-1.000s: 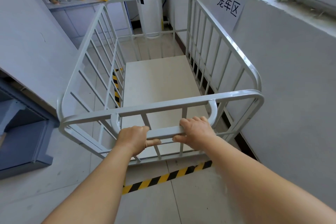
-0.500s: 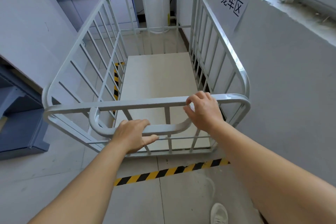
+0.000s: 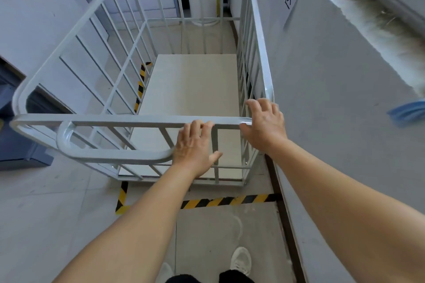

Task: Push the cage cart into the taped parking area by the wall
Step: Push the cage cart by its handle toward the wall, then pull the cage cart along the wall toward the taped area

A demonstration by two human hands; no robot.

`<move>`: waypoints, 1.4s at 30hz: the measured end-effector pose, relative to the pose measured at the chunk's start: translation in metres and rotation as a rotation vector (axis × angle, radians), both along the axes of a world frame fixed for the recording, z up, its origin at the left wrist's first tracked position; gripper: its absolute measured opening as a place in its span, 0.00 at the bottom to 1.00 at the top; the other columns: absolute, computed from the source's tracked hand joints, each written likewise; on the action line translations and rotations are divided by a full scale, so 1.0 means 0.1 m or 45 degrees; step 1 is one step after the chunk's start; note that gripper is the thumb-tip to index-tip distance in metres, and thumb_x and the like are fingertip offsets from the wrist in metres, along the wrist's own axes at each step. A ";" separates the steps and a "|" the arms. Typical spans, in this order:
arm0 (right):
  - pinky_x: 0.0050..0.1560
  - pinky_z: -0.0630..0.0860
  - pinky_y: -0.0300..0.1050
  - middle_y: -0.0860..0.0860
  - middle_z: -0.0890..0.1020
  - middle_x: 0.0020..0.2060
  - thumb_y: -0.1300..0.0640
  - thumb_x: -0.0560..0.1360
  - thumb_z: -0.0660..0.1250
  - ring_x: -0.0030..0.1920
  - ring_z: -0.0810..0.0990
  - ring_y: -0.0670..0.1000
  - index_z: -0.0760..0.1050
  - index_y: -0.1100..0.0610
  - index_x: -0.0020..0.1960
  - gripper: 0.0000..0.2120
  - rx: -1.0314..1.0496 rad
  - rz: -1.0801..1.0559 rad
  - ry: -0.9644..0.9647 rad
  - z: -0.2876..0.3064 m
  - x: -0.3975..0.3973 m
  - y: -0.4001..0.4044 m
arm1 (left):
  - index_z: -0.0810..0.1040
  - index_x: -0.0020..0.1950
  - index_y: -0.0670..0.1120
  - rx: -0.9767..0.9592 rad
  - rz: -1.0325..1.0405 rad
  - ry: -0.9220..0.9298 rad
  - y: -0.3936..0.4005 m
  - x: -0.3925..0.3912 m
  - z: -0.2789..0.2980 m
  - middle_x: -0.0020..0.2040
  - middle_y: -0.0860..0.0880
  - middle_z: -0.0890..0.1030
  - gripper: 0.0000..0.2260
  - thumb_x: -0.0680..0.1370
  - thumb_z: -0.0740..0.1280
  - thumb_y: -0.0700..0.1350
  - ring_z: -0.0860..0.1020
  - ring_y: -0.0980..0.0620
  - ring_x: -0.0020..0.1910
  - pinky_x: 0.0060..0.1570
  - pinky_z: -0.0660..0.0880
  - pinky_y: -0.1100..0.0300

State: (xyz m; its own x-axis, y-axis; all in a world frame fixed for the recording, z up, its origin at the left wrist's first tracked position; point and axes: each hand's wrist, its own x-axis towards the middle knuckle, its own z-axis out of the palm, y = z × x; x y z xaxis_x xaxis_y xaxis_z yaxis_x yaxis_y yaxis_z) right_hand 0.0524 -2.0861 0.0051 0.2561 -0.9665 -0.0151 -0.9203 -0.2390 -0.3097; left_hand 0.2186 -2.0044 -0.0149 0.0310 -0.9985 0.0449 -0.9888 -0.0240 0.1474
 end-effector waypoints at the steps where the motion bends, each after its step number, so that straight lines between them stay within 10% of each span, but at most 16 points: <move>1: 0.70 0.58 0.51 0.51 0.63 0.69 0.49 0.77 0.63 0.70 0.59 0.55 0.59 0.49 0.73 0.27 0.024 -0.004 -0.017 -0.02 -0.05 -0.02 | 0.56 0.73 0.51 0.020 -0.012 -0.013 -0.05 -0.09 -0.01 0.66 0.48 0.60 0.34 0.73 0.66 0.61 0.60 0.47 0.65 0.68 0.57 0.53; 14: 0.59 0.71 0.53 0.55 0.60 0.71 0.54 0.78 0.62 0.63 0.71 0.60 0.51 0.56 0.75 0.31 0.422 -0.203 -0.136 -0.13 -0.29 -0.39 | 0.56 0.76 0.51 0.204 -0.201 0.013 -0.74 -0.59 -0.12 0.69 0.49 0.67 0.27 0.79 0.61 0.55 0.63 0.47 0.70 0.72 0.51 0.46; 28: 0.43 0.71 0.46 0.57 0.78 0.50 0.51 0.80 0.60 0.49 0.77 0.56 0.69 0.62 0.61 0.17 0.597 -0.347 -0.019 -0.23 -0.37 -0.93 | 0.72 0.61 0.54 0.251 -0.103 -0.007 -0.96 -0.91 -0.20 0.55 0.50 0.75 0.18 0.78 0.57 0.63 0.70 0.47 0.58 0.62 0.59 0.47; 35: 0.27 0.64 0.42 0.52 0.71 0.31 0.53 0.78 0.62 0.29 0.69 0.50 0.67 0.59 0.36 0.15 0.647 -0.182 0.048 -0.22 -0.34 -1.01 | 0.74 0.55 0.52 0.302 0.013 -0.049 -0.96 -0.89 -0.15 0.52 0.50 0.76 0.16 0.77 0.60 0.62 0.70 0.48 0.56 0.57 0.61 0.49; 42: 0.28 0.65 0.42 0.51 0.70 0.30 0.51 0.79 0.60 0.29 0.68 0.48 0.66 0.60 0.38 0.16 0.660 -0.108 0.068 -0.20 -0.23 -0.97 | 0.74 0.55 0.52 0.331 0.035 -0.089 -0.91 -0.78 -0.16 0.53 0.50 0.76 0.15 0.76 0.60 0.61 0.70 0.48 0.55 0.56 0.61 0.49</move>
